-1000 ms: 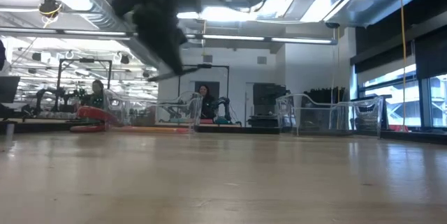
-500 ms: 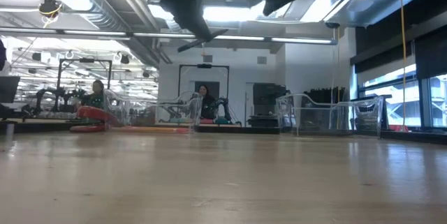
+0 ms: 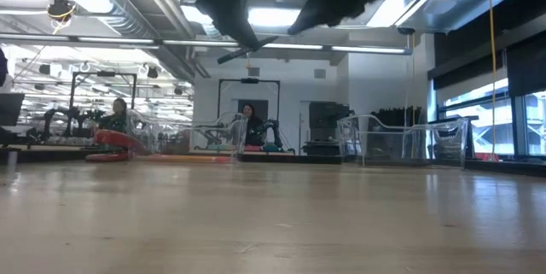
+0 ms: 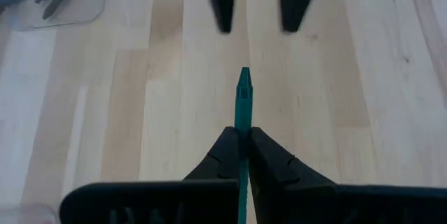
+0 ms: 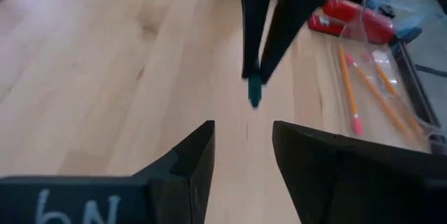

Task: Sort crayons/erasers/pens/pencils in bins
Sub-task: Put the green crayon into the bottom transparent bin

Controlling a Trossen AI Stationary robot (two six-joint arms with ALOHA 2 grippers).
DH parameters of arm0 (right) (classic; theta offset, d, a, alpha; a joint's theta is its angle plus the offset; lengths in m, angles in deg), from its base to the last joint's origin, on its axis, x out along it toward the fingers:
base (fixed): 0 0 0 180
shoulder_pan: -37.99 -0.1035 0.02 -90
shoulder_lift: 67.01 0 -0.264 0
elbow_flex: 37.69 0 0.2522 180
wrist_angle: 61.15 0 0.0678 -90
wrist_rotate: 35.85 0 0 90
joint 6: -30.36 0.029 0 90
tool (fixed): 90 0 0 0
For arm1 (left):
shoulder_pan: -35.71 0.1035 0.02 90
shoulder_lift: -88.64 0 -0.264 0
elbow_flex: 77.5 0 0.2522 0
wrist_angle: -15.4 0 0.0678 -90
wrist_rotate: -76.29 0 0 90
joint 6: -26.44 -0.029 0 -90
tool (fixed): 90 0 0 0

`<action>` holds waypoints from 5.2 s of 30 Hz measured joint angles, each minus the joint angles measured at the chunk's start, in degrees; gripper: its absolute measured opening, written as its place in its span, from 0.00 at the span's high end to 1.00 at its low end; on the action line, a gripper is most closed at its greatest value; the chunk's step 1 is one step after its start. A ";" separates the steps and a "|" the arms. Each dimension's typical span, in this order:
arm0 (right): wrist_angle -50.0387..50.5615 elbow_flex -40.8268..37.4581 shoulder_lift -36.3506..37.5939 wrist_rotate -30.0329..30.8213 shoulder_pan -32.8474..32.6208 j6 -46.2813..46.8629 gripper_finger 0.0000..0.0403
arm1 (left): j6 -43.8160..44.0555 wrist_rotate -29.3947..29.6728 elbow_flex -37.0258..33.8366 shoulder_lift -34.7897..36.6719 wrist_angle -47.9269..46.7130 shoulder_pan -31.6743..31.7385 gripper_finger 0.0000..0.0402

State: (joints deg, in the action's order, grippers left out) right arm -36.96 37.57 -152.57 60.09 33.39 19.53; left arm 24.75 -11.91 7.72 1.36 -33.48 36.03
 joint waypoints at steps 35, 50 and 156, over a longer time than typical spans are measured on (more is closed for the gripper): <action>-19.26 -5.62 -4.55 -1.13 1.81 -4.51 0.69 | 0.04 0.02 0.00 0.00 1.32 -0.02 1.00; -19.22 -5.62 -4.52 -1.01 1.81 -4.56 0.94 | 0.26 0.09 0.00 0.00 1.28 -0.02 1.00; 64.78 17.84 -0.04 -31.56 -36.20 83.93 0.92 | 12.54 23.15 -0.02 17.31 -10.39 -31.65 0.70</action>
State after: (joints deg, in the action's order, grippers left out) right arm 27.81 55.42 -152.61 28.52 -2.81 103.46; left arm 37.29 11.24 7.70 18.67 -43.87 4.38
